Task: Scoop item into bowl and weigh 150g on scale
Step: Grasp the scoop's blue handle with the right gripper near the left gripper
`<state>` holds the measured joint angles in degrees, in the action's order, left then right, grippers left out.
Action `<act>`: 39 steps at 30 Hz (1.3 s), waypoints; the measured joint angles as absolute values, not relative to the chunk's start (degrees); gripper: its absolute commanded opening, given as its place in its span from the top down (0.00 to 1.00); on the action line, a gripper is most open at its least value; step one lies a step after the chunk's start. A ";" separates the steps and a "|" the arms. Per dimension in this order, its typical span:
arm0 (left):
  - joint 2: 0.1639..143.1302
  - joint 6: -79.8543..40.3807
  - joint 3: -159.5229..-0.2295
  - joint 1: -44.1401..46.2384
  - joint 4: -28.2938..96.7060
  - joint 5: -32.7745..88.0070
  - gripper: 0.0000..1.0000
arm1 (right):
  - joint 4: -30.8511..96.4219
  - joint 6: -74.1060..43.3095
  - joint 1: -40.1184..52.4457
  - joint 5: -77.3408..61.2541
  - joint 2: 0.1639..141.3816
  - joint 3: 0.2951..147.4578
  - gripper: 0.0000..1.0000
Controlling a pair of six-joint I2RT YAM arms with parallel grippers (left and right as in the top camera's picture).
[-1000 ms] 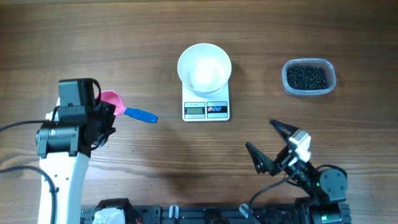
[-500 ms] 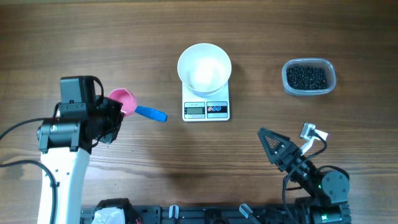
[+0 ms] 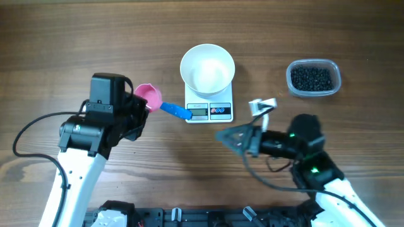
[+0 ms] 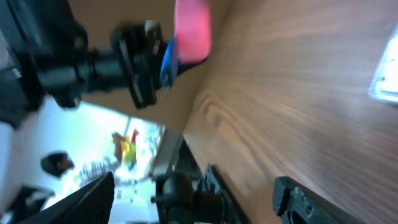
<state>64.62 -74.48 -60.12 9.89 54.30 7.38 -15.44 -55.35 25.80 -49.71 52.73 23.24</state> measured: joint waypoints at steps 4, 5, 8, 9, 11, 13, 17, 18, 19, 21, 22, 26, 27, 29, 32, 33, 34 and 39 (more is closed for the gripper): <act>64.62 -77.80 -60.12 15.49 54.30 5.45 0.96 | -22.02 -54.92 37.32 -38.30 56.07 23.31 0.18; 64.64 -78.28 -60.12 16.95 54.30 5.06 0.96 | -22.81 -54.94 38.52 -36.73 56.21 23.31 0.19; 65.49 -78.89 -60.12 22.48 54.37 3.49 0.96 | -24.91 -54.96 40.42 -32.42 56.23 23.31 0.29; 66.11 -79.05 -60.12 23.83 54.39 3.25 0.96 | -24.88 -54.94 40.42 -31.16 56.27 23.31 0.30; 67.42 -80.16 -60.12 26.00 54.39 2.81 0.96 | -24.88 -55.66 40.42 -29.17 56.27 23.31 0.38; 69.28 -81.62 -60.12 28.80 54.37 2.85 0.96 | -24.88 -57.30 40.42 -27.51 56.27 23.31 0.50; 71.13 -84.79 -60.12 31.03 54.33 2.57 0.96 | -24.03 -59.44 40.42 -25.76 56.42 23.29 0.60; 71.26 -85.34 -60.12 31.16 54.26 2.42 0.96 | -23.86 -60.03 40.42 -25.54 56.42 23.29 0.61; 71.31 -86.02 -60.12 31.24 54.17 2.39 0.96 | -23.62 -60.47 40.40 -25.26 56.42 23.29 0.62; 71.31 -86.52 -60.12 31.44 54.19 2.37 0.96 | -22.46 -61.60 40.42 -24.43 56.42 23.29 0.60; 71.44 -86.52 -60.12 31.53 54.17 2.39 0.96 | -22.22 -61.89 40.42 -24.21 56.42 23.29 0.59; 71.70 -86.52 -60.12 31.73 54.19 2.39 0.96 | -21.85 -62.57 40.42 -22.52 57.01 23.31 0.62; 71.70 -86.52 -60.12 31.77 54.19 2.39 0.96 | -21.82 -62.76 40.42 -22.33 57.74 23.31 0.64; 71.72 -86.48 -60.12 31.77 54.17 2.39 0.96 | -21.82 -63.42 40.42 -21.98 59.29 23.31 0.67; 71.75 -86.28 -60.12 31.77 54.19 2.37 0.96 | -22.39 -64.90 40.42 -21.96 60.84 23.31 0.69; 71.75 -86.28 -60.12 31.77 54.19 2.39 0.96 | -23.03 -65.36 40.42 -21.96 60.93 23.31 0.71; 71.75 -86.26 -60.12 31.77 54.19 2.35 0.96 | -23.59 -65.63 40.42 -21.96 60.93 23.31 0.72; 71.75 -86.26 -60.12 33.87 54.17 0.16 0.96 | -24.51 -67.26 40.42 -21.98 60.93 23.31 0.77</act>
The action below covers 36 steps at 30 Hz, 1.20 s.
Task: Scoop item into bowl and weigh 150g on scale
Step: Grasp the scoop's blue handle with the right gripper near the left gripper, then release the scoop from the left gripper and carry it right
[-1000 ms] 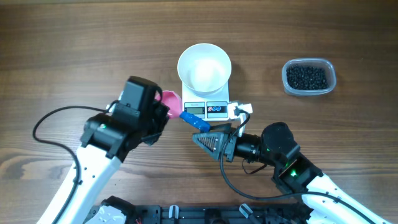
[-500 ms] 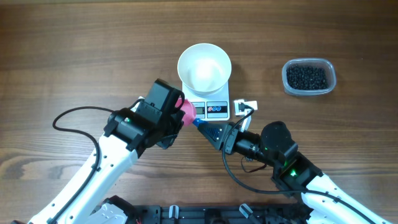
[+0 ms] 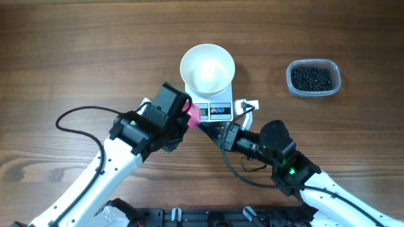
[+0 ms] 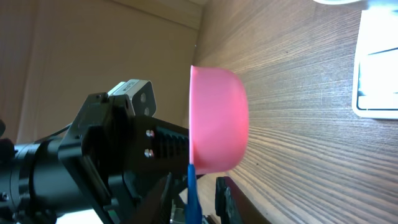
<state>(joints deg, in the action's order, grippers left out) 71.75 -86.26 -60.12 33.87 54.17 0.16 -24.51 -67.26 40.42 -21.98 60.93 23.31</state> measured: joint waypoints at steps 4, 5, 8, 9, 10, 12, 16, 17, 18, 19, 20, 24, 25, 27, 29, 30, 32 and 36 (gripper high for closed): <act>71.75 -86.26 -60.12 34.83 54.19 -1.13 0.96 | -24.49 -68.23 40.42 -22.00 60.93 23.31 0.83; 71.75 -86.26 -60.12 34.85 54.19 -1.26 0.96 | -24.49 -68.62 40.42 -22.00 60.93 23.31 0.83; 71.75 -86.30 -60.12 34.89 54.19 -1.76 0.96 | -24.49 -70.85 40.42 -22.00 60.93 23.31 0.83; 71.75 -86.50 -60.12 34.89 54.19 -1.91 0.96 | -24.49 -71.53 40.42 -22.00 60.93 23.31 0.83; 71.75 -86.76 -60.12 34.89 54.19 -1.93 0.96 | -24.47 -72.29 40.42 -22.02 60.93 23.31 0.83; 71.75 -87.42 -60.12 34.89 54.19 -2.09 0.96 | -24.49 -73.78 40.42 -22.02 60.93 23.31 0.83; 71.75 -87.83 -60.12 34.89 54.19 -2.13 0.96 | -24.49 -75.50 40.42 -22.02 60.93 23.31 0.83; 71.75 -87.83 -60.12 34.89 54.19 -2.15 0.96 | -24.49 -75.68 40.42 -22.04 60.93 23.31 0.84; 71.75 -87.83 -60.12 34.89 54.19 -2.15 0.96 | -24.49 -75.68 40.42 -22.13 60.93 23.31 0.86; 71.75 -87.83 -60.12 34.89 54.19 -2.15 0.96 | -24.47 -75.75 40.42 -22.26 60.93 23.31 0.87; 71.75 -87.83 -60.12 34.89 54.19 -2.13 0.96 | -24.43 -75.90 40.42 -22.26 60.93 23.31 0.90; 71.75 -87.85 -60.12 34.89 54.22 -2.15 0.96 | -24.34 -75.83 40.42 -22.44 60.93 23.31 0.95; 71.75 -87.92 -60.12 34.87 54.24 -2.15 0.96 | -24.34 -75.81 40.42 -22.44 60.93 23.31 0.95; 71.75 -88.03 -60.12 34.89 54.24 -2.15 0.95 | -24.34 -75.81 40.42 -22.44 60.93 23.31 0.95; 71.75 -88.05 -60.12 34.89 54.24 -2.15 0.83 | -24.32 -75.57 40.42 -22.44 60.93 23.31 0.95; 71.75 -88.23 -60.12 34.87 54.24 -2.20 0.69 | -24.29 -74.98 40.42 -22.44 60.93 23.31 0.95; 71.75 -88.84 -60.12 34.96 54.15 -2.31 0.27 | -23.83 -72.79 40.42 -23.14 60.97 23.31 0.95; 71.75 -88.97 -60.12 34.83 54.26 -4.49 0.05 | -22.94 -64.55 40.23 -23.53 60.97 23.31 0.95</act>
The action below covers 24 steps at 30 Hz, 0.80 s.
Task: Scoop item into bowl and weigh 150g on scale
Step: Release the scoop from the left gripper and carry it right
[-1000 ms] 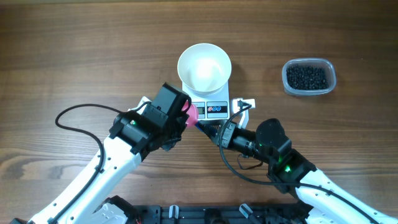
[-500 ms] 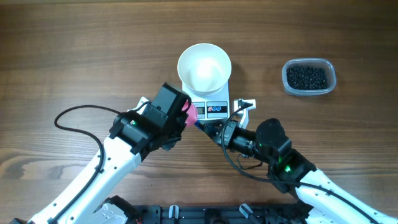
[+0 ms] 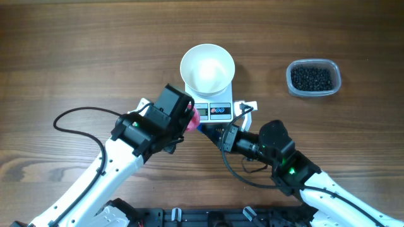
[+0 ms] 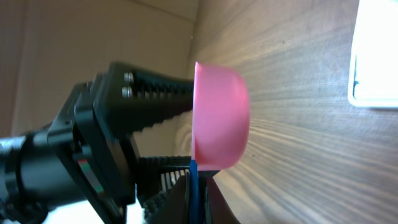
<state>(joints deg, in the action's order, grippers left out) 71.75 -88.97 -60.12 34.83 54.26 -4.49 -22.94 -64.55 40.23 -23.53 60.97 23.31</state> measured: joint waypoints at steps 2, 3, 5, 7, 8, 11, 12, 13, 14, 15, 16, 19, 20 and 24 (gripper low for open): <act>71.37 -88.47 -60.12 33.87 54.43 -4.93 0.00 | -22.92 -59.75 38.17 -23.29 60.90 23.31 0.96; 70.61 -87.35 -60.12 33.04 54.43 -5.10 0.00 | -22.28 -57.84 36.77 -23.18 60.47 23.31 0.95; 66.81 -82.24 -60.10 30.87 54.43 -6.20 0.00 | -17.98 -54.50 33.19 -23.00 57.06 23.38 0.96; 62.48 -76.99 -60.12 28.88 54.65 -8.43 0.00 | -9.78 -51.53 29.34 -22.87 51.27 23.77 0.95; 60.34 -75.16 -60.12 27.90 54.61 -9.82 0.00 | -6.61 -50.13 27.44 -22.87 47.83 23.77 0.95; 56.58 -72.03 -60.12 26.22 54.61 -13.30 0.00 | 2.13 -47.07 23.55 -22.81 38.98 24.23 0.95; 56.21 -71.35 -60.12 26.09 54.65 -14.06 0.00 | 7.73 -45.54 21.56 -22.35 35.24 25.06 0.95; 56.27 -71.00 -60.12 26.02 54.76 -14.28 0.00 | 13.13 -44.34 20.27 -21.37 33.21 26.26 0.95; 56.47 -70.70 -60.12 26.02 54.87 -14.28 0.00 | 21.08 -41.67 18.39 -18.98 31.05 29.04 0.95; 56.69 -70.52 -60.12 26.02 54.87 -14.00 0.00 | 26.44 -40.10 17.54 -17.28 30.55 31.57 0.96; 56.86 -70.50 -60.12 26.02 54.87 -13.63 0.00 | 31.97 -38.22 16.88 -15.51 30.35 34.79 0.96; 57.25 -66.94 -60.12 26.02 53.91 -13.19 0.00 | 41.36 -33.67 16.27 -12.05 30.13 44.45 0.96; 57.28 -65.82 -60.12 26.02 53.67 -13.17 0.00 | 44.64 -32.93 16.27 -11.49 29.93 47.03 0.96; 57.32 -63.46 -60.12 26.02 53.52 -12.99 0.08 | 49.08 -32.49 16.27 -11.27 29.87 50.00 0.96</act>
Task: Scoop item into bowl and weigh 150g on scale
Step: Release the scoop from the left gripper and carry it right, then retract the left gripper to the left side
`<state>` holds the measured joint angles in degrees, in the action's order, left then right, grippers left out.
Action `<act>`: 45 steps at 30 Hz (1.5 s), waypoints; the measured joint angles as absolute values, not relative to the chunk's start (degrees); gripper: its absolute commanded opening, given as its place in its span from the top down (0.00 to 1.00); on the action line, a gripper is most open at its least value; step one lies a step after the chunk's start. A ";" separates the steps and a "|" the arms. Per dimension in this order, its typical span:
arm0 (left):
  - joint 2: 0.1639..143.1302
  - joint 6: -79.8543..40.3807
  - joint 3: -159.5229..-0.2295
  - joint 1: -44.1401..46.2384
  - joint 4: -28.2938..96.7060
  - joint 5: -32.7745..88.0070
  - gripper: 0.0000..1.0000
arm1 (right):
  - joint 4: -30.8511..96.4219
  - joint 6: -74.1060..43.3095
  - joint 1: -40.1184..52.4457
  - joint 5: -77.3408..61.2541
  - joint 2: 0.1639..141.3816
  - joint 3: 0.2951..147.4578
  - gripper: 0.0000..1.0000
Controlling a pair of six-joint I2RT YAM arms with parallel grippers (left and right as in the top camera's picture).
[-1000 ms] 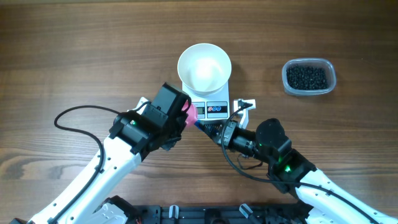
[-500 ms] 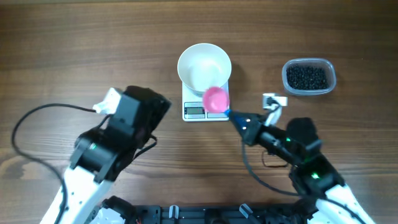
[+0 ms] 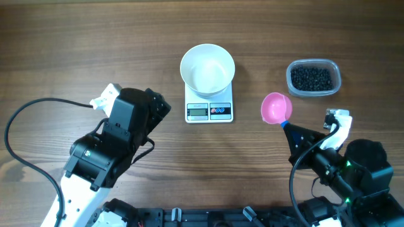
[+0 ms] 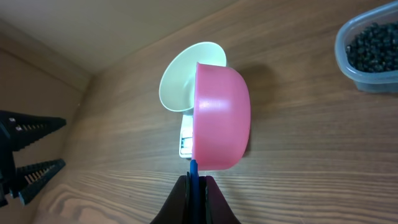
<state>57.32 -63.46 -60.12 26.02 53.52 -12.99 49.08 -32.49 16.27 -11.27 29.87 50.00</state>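
Observation:
The pink scoop (image 3: 276, 108) with its blue handle (image 3: 289, 128) hangs right of the scale, bowl side turned sideways in the right wrist view (image 4: 221, 118). My right gripper (image 4: 196, 185) is shut on the handle. The white bowl (image 3: 207, 68) stands empty on the white scale (image 3: 209, 111). Both show behind the scoop in the right wrist view, the bowl (image 4: 180, 74) and the scale (image 4: 185, 142). A clear tub of small black items (image 3: 314, 77) sits at the right, seen also in the right wrist view (image 4: 373, 50). My left gripper (image 3: 158, 104) is left of the scale, open and holding nothing.
The left arm's body (image 3: 107, 151) and its black cable (image 3: 38, 113) fill the table's lower left. The right arm's body (image 3: 353, 170) sits at the lower right corner. Bare wood lies between the scale and the tub.
The right gripper, shut on the scoop's handle in front of the scale, now holds the scoop right of the scale near the tub. The left arm has drawn back to the left.
First the left gripper held the scoop left of the scale, with the right gripper open in front. Then both met in front of the scale with the scoop between them. The right shut on the handle and the left opened. Now the right holds it alone.

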 measured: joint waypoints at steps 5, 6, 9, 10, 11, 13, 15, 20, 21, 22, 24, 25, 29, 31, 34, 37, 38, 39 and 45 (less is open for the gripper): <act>57.34 -56.49 -60.12 26.85 50.28 -8.86 0.96 | 49.52 -27.49 16.27 -4.84 29.93 52.99 0.96; 57.34 -54.89 -60.12 27.73 49.74 -8.19 0.96 | 49.43 -26.44 16.27 -2.66 29.93 55.09 0.96; 57.91 -52.31 -60.12 31.22 48.56 -7.44 0.96 | 48.49 -24.49 16.27 1.98 29.91 58.92 0.96; 58.63 -51.22 -60.12 32.51 48.56 -7.57 0.96 | 48.40 -24.14 16.27 3.29 29.91 59.13 0.96; 60.29 -50.11 -60.12 34.65 48.42 -7.99 0.96 | 48.45 -23.99 16.27 4.89 29.93 59.13 0.96; 65.34 -48.86 -60.12 38.65 47.44 -10.26 0.96 | 47.20 -23.92 16.27 7.20 29.93 59.13 0.96; 72.23 -48.21 -60.12 42.35 43.53 -13.34 0.96 | 45.41 -23.92 16.27 8.67 29.93 59.13 0.96; 87.31 -51.70 -60.12 45.43 33.19 -16.08 0.96 | 44.51 -23.92 16.27 9.47 29.93 59.16 0.96; 89.73 -53.82 -60.12 45.43 31.94 -16.32 0.96 | 44.53 -23.94 16.27 9.54 29.93 59.16 0.96; 92.07 -55.55 -60.12 45.43 31.16 -16.51 0.96 | 44.51 -23.94 16.27 9.61 29.93 59.16 0.96; 94.67 -57.43 -60.12 45.52 29.47 -16.67 0.96 | 44.51 -23.94 16.27 9.72 29.93 59.16 0.96; 96.36 -58.26 -60.12 45.67 28.01 -16.69 0.96 | 44.51 -23.92 16.27 9.74 29.93 59.16 0.96; 100.68 -59.40 -60.12 45.76 24.40 -16.91 0.96 | 44.51 -23.94 16.27 9.74 29.93 59.16 0.96; 101.62 -59.53 -60.12 45.76 23.49 -18.00 0.96 | 44.51 -23.94 16.27 9.74 29.93 59.16 0.96; 103.37 -59.70 -60.12 45.76 19.99 -18.90 0.96 | 44.53 -23.94 16.27 9.76 29.93 59.16 0.95; 104.75 -59.75 -60.12 45.76 18.63 -19.05 0.96 | 44.53 -23.94 16.27 9.74 29.93 59.16 0.96; 104.92 -59.72 -60.12 45.76 18.55 -19.07 0.96 | 44.53 -23.92 16.27 9.76 29.93 59.16 0.96; 105.01 -59.72 -60.12 45.76 18.55 -19.07 0.96 | 44.53 -23.94 16.27 9.76 29.93 59.16 0.96; 105.58 -59.75 -60.12 45.76 18.02 -19.09 0.96 | 44.53 -23.94 16.27 9.76 29.93 59.16 0.96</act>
